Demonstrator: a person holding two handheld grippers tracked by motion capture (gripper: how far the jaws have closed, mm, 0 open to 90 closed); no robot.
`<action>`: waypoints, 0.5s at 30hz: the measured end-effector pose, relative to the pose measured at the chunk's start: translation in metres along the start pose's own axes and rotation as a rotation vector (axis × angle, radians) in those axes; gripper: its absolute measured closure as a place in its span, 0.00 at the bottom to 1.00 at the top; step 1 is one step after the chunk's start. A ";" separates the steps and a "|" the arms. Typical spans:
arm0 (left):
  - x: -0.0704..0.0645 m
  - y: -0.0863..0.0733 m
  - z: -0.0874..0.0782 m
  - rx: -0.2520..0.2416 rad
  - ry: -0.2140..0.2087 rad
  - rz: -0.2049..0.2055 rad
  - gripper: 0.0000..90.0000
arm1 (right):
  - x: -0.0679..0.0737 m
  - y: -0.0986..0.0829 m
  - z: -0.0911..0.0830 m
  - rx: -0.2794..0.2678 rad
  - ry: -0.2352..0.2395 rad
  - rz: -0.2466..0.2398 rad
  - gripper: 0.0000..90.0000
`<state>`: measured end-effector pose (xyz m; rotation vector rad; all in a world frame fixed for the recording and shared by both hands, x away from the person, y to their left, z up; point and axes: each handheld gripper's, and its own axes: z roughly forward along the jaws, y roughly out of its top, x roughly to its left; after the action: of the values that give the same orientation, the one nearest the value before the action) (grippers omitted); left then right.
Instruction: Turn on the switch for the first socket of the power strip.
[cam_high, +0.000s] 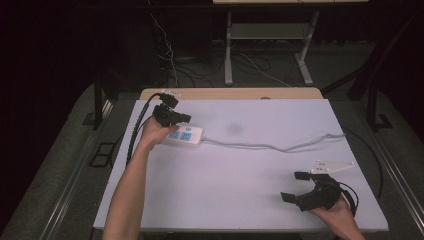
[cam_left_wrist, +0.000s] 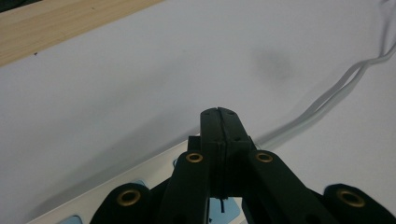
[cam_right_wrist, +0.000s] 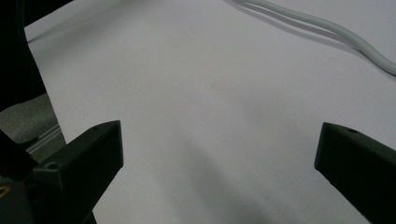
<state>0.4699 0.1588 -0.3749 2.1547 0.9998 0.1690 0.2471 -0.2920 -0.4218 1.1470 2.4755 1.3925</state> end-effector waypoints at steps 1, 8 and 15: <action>0.000 0.000 0.000 0.000 0.000 0.000 0.99 | 0.000 0.000 0.000 0.001 0.000 -0.001 0.01; 0.004 -0.005 0.008 0.017 0.000 -0.008 0.99 | 0.000 0.000 0.000 0.001 0.001 -0.004 0.01; 0.008 -0.011 0.015 0.044 0.007 -0.023 0.99 | 0.000 0.000 0.000 0.004 0.002 -0.006 0.01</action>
<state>0.4750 0.1600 -0.3946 2.1825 1.0404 0.1447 0.2470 -0.2919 -0.4221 1.1391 2.4815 1.3887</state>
